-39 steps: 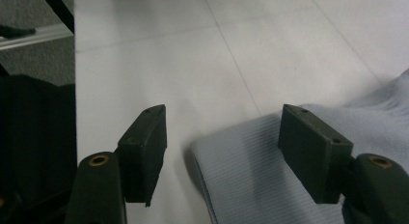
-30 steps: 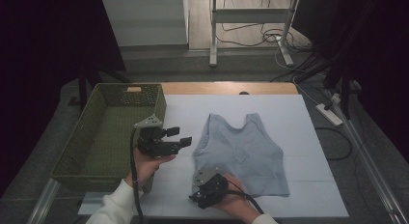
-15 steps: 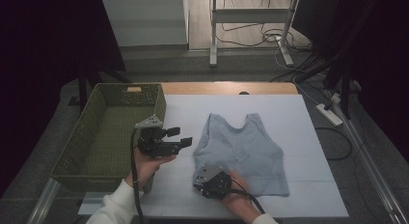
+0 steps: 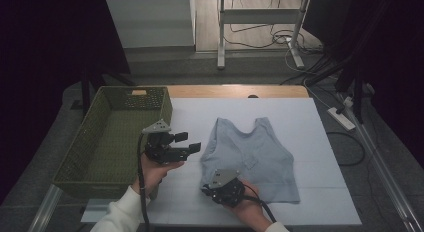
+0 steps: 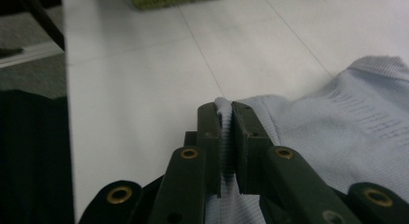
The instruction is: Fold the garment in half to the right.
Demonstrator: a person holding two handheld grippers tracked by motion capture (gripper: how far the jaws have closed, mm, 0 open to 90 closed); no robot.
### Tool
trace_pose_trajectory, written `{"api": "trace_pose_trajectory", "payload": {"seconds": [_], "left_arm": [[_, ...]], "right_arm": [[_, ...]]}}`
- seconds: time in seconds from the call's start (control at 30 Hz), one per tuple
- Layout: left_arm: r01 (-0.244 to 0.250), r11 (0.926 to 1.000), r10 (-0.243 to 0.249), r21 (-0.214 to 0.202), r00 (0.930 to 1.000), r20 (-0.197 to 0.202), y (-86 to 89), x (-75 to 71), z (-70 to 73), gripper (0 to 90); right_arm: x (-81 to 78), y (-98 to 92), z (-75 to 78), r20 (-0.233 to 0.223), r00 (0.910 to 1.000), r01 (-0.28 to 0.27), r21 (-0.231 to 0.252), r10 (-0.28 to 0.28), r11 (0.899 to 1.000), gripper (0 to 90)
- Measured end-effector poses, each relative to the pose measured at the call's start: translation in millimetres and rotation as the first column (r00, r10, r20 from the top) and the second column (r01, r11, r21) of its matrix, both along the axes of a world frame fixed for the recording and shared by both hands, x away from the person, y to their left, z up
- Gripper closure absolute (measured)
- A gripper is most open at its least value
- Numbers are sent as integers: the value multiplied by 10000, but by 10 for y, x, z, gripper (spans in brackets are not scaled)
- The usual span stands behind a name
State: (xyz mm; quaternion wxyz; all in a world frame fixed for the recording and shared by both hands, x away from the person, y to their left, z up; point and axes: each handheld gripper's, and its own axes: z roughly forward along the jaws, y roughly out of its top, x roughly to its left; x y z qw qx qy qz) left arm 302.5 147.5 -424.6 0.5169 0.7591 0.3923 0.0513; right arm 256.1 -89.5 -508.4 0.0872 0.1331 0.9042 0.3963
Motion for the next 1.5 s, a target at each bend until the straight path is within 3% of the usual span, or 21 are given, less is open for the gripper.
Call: {"api": "trace_pose_trajectory", "payload": {"seconds": [0.23,0.47,0.63,1.03,1.5], "left_arm": [[47,9999,-47,122,10000,-64,-48,1,-27,286],[74,9996,-68,267,9997,-226,-102,17,-83,273],[-22,9988,39,485,9994,-358,-139,37,-136,255],[-284,9959,335,858,9977,-586,-208,91,-243,240],[-638,9863,838,1519,9881,-1290,-354,345,-498,235]], "right_arm": [[-108,-85,146,-168,9998,-73,767,87,9970,832],[-254,-113,249,-649,9958,-546,1412,643,9885,832],[-327,-59,268,-601,9939,-839,1328,925,9876,832],[-313,-20,199,-737,9918,-960,1101,1044,9893,832],[-320,-3,171,-728,9914,-1010,989,1084,9900,831]]}}
